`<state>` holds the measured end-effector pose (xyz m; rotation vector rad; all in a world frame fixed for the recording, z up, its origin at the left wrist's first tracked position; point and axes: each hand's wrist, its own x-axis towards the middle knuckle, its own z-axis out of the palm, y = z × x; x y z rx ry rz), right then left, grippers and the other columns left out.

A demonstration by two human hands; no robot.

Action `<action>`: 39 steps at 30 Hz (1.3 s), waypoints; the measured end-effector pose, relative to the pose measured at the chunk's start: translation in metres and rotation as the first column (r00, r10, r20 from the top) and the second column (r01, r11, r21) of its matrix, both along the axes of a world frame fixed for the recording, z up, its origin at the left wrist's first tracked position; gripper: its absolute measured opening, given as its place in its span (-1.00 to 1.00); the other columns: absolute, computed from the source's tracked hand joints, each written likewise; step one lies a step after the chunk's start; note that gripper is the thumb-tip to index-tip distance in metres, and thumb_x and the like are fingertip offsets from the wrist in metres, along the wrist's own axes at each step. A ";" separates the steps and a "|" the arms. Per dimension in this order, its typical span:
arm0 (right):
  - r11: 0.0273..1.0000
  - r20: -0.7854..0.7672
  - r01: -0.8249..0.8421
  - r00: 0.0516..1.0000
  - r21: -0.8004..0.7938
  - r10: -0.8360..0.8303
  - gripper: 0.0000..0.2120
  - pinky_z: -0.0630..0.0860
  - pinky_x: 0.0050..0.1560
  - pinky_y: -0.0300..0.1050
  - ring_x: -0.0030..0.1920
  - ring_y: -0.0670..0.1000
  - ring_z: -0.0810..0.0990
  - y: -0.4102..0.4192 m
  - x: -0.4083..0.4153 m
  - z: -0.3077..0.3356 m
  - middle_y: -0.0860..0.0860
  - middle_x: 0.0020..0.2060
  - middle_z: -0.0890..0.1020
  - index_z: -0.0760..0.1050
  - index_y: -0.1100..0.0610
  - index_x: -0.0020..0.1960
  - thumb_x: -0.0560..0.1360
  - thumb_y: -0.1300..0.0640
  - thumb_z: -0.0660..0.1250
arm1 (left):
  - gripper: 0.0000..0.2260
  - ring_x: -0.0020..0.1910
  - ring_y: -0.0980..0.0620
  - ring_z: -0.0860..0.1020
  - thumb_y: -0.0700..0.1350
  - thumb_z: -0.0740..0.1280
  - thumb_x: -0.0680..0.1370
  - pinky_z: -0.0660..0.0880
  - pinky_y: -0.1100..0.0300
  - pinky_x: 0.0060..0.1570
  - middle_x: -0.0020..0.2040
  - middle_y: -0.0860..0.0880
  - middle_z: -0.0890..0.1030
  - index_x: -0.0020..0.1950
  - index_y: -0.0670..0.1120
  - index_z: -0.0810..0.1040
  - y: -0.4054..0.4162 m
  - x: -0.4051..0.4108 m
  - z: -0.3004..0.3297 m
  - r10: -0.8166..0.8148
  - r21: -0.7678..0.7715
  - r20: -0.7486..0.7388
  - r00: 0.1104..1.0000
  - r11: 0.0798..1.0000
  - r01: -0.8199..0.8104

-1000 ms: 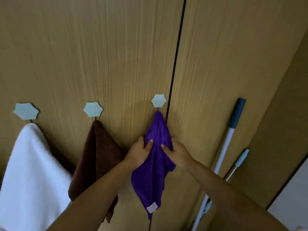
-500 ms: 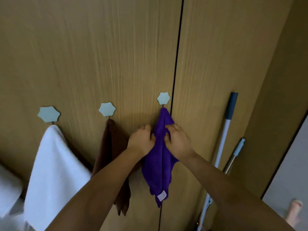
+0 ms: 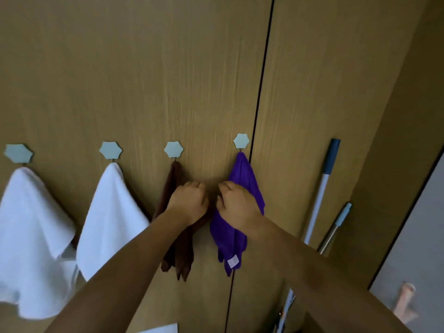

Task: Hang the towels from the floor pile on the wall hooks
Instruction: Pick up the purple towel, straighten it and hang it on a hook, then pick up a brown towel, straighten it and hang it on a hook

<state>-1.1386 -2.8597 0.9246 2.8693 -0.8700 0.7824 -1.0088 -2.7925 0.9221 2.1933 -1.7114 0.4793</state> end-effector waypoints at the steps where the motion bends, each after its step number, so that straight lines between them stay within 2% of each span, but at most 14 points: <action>1: 1.000 -0.011 -0.016 1.000 -0.001 0.016 -0.66 0.38 0.24 -0.13 0.23 0.06 0.44 0.006 -0.005 -0.001 0.09 0.25 0.47 0.39 0.20 0.32 0.59 0.11 0.11 | -0.71 0.15 -0.08 0.45 -0.07 0.11 0.61 0.39 0.09 0.10 0.17 -0.13 0.51 0.24 -0.16 0.44 0.007 -0.004 -0.001 0.004 0.010 -0.021 1.000 1.000 -0.004; 6: 0.994 -0.011 -0.037 0.999 0.098 0.039 -0.68 0.45 0.12 -0.12 0.15 0.05 0.49 0.032 -0.017 -0.008 0.09 0.20 0.49 0.39 0.19 0.29 0.60 0.10 0.10 | -0.67 0.15 -0.13 0.46 -0.04 0.09 0.59 0.38 0.09 0.07 0.16 -0.14 0.51 0.26 -0.16 0.44 0.054 -0.029 -0.013 0.066 0.021 -0.080 0.995 0.998 -0.064; 9: 0.981 -0.004 -0.043 0.999 0.191 0.045 -0.69 0.47 0.11 -0.06 0.15 0.09 0.50 0.053 -0.010 -0.013 0.12 0.17 0.50 0.40 0.21 0.26 0.60 0.10 0.10 | -0.48 -0.01 -0.23 0.53 0.06 -0.06 0.46 0.43 0.06 -0.09 -0.02 -0.22 0.56 0.09 -0.24 0.52 0.097 -0.035 -0.019 0.076 0.037 -0.095 0.993 0.997 -0.073; 10: 0.977 -0.017 -0.060 0.998 0.203 0.065 -0.68 0.46 0.14 -0.01 0.18 0.11 0.49 0.064 -0.003 -0.013 0.14 0.19 0.49 0.40 0.23 0.27 0.60 0.11 0.10 | -0.49 -0.02 -0.23 0.53 0.05 -0.05 0.45 0.43 0.07 -0.11 -0.03 -0.22 0.56 0.06 -0.24 0.53 0.114 -0.032 -0.021 0.113 0.045 -0.093 0.989 0.993 -0.109; 13: 0.967 -0.047 -0.143 0.987 0.209 0.155 -0.67 0.42 0.18 0.04 0.22 0.14 0.46 0.102 0.020 -0.010 0.14 0.22 0.47 0.40 0.23 0.28 0.59 0.11 0.11 | -0.68 0.14 -0.14 0.46 -0.05 0.09 0.58 0.39 0.12 0.03 0.13 -0.13 0.53 0.21 -0.18 0.45 0.162 -0.016 -0.023 0.293 0.077 -0.098 0.951 0.955 -0.287; 16: 0.945 -0.054 -0.271 0.957 0.183 0.285 -0.67 0.41 0.11 -0.04 0.19 0.13 0.48 0.148 0.047 -0.007 0.13 0.20 0.49 0.41 0.22 0.26 0.59 0.09 0.11 | -0.70 0.19 -0.10 0.43 -0.08 0.12 0.60 0.36 0.14 0.06 0.19 -0.09 0.49 0.27 -0.17 0.41 0.214 0.005 -0.022 0.438 0.094 -0.104 0.893 0.898 -0.430; 19: 0.905 -0.080 -0.391 0.909 0.170 0.408 -0.67 0.42 0.14 -0.04 0.20 0.12 0.48 0.201 0.076 -0.004 0.11 0.20 0.49 0.42 0.23 0.26 0.59 0.09 0.10 | -0.72 0.18 -0.09 0.43 -0.10 0.13 0.59 0.37 0.14 0.01 0.17 -0.10 0.50 0.25 -0.16 0.41 0.273 0.024 -0.021 0.544 0.096 -0.121 0.830 0.839 -0.536; 25: 0.784 -0.093 -0.602 0.781 0.150 0.618 -0.70 0.39 0.01 -0.08 0.16 0.10 0.48 0.332 0.137 -0.002 0.09 0.14 0.49 0.42 0.24 0.19 0.59 0.08 0.10 | -0.71 0.17 -0.10 0.44 -0.08 0.12 0.60 0.42 0.08 0.04 0.18 -0.11 0.49 0.26 -0.16 0.40 0.411 0.058 -0.020 0.712 0.107 -0.151 0.686 0.701 -0.705; 27: 0.726 -0.108 -0.670 0.719 0.155 0.686 -0.70 0.41 0.04 -0.05 0.17 0.11 0.47 0.385 0.158 -0.004 0.10 0.15 0.49 0.41 0.24 0.20 0.59 0.08 0.11 | -0.71 0.17 -0.10 0.45 -0.08 0.12 0.59 0.43 0.06 0.07 0.19 -0.10 0.49 0.26 -0.15 0.41 0.467 0.068 -0.021 0.761 0.111 -0.145 0.633 0.648 -0.753; 31: 0.620 -0.097 -0.757 0.615 0.206 0.783 -0.76 0.41 0.00 -0.03 0.13 0.12 0.48 0.499 0.193 -0.005 0.09 0.09 0.49 0.42 0.23 0.10 0.58 0.10 0.11 | -0.78 0.14 -0.12 0.45 -0.09 0.12 0.60 0.39 0.10 0.01 0.15 -0.13 0.51 0.13 -0.17 0.44 0.581 0.081 -0.019 0.851 0.117 -0.097 0.517 0.525 -0.843; 33: 0.562 -0.090 -0.793 0.558 0.236 0.825 -0.80 0.42 0.01 0.00 0.07 0.14 0.49 0.563 0.206 -0.007 0.05 0.00 0.47 0.41 0.21 0.02 0.57 0.10 0.10 | -0.73 0.18 -0.10 0.44 -0.05 0.11 0.62 0.42 0.09 0.09 0.20 -0.11 0.50 0.20 -0.16 0.45 0.646 0.084 -0.017 0.892 0.108 -0.080 0.445 0.452 -0.886; 35: 0.502 -0.084 -0.830 0.498 0.243 0.863 -0.84 0.40 -0.07 -0.04 0.01 0.14 0.49 0.622 0.216 -0.008 0.05 -0.06 0.43 0.36 0.18 -0.07 0.57 0.10 0.09 | -0.69 0.21 -0.08 0.44 0.00 0.11 0.63 0.42 0.06 0.16 0.24 -0.10 0.49 0.27 -0.13 0.43 0.708 0.083 -0.015 0.925 0.112 -0.065 0.375 0.380 -0.918; 37: 0.422 -0.073 -0.871 0.417 0.252 0.906 -0.76 0.42 0.00 -0.04 0.11 0.15 0.48 0.680 0.225 -0.009 0.11 0.11 0.47 0.42 0.21 0.11 0.59 0.10 0.09 | -0.68 0.19 -0.07 0.45 0.01 0.10 0.63 0.42 0.09 0.14 0.23 -0.10 0.49 0.27 -0.12 0.43 0.766 0.078 -0.012 0.950 0.111 -0.037 0.311 0.314 -0.943; 39: 0.369 -0.063 -0.891 0.365 0.265 0.929 -0.66 0.40 0.14 -0.05 0.21 0.14 0.44 0.729 0.231 -0.008 0.12 0.26 0.42 0.37 0.22 0.29 0.61 0.08 0.08 | -0.69 0.17 -0.07 0.46 0.01 0.09 0.63 0.42 0.10 0.12 0.21 -0.10 0.50 0.25 -0.12 0.44 0.814 0.072 -0.011 0.968 0.111 -0.018 0.251 0.251 -0.962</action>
